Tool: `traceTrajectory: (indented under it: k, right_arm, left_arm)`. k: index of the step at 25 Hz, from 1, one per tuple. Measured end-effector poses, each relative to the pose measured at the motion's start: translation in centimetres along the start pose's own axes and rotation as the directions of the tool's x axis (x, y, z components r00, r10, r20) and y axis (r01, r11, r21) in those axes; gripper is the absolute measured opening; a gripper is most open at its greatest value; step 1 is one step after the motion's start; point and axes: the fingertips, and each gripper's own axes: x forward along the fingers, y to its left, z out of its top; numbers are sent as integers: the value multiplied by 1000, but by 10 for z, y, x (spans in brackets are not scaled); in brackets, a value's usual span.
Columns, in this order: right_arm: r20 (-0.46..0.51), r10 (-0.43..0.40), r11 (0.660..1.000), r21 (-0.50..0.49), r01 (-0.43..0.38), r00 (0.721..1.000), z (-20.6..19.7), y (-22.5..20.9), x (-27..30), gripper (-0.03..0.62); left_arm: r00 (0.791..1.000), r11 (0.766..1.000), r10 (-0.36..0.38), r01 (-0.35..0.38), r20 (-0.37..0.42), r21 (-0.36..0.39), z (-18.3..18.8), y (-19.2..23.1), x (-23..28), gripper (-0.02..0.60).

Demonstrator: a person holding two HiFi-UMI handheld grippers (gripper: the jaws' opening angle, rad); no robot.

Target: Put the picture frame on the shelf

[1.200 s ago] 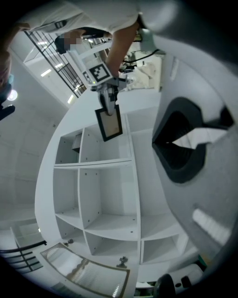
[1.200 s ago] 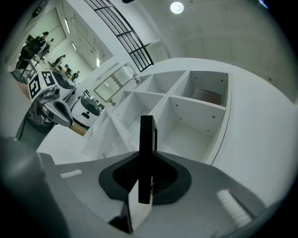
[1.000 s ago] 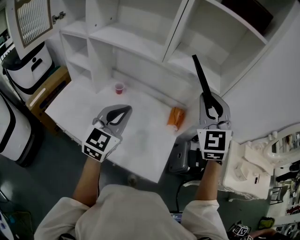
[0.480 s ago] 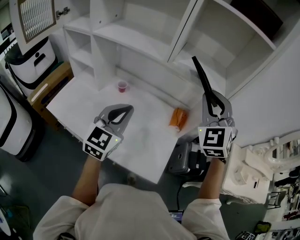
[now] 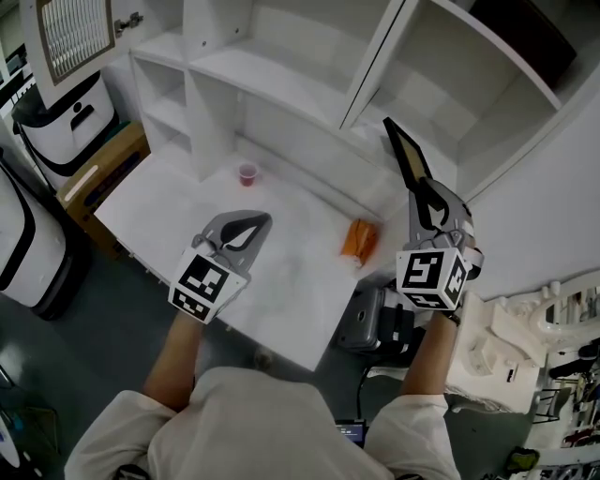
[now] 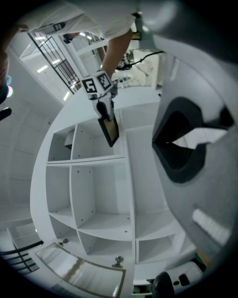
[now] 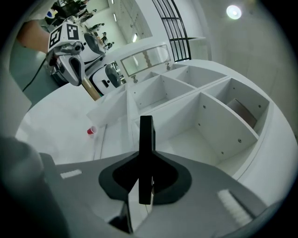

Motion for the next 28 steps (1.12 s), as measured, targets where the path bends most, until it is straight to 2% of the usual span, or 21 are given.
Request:
traceTrajectory:
  k: [9, 28]
  right_arm:
    - [-36, -11, 994, -110, 7, 999, -9, 2, 16, 57]
    - [-84, 6, 969, -247, -27, 996, -21, 6, 41, 72]
  left_arm:
    - [1000, 1000, -6, 6, -19, 3, -5, 3, 10, 3]
    - [998, 1000, -14, 15, -54, 2, -18, 10, 25, 3]
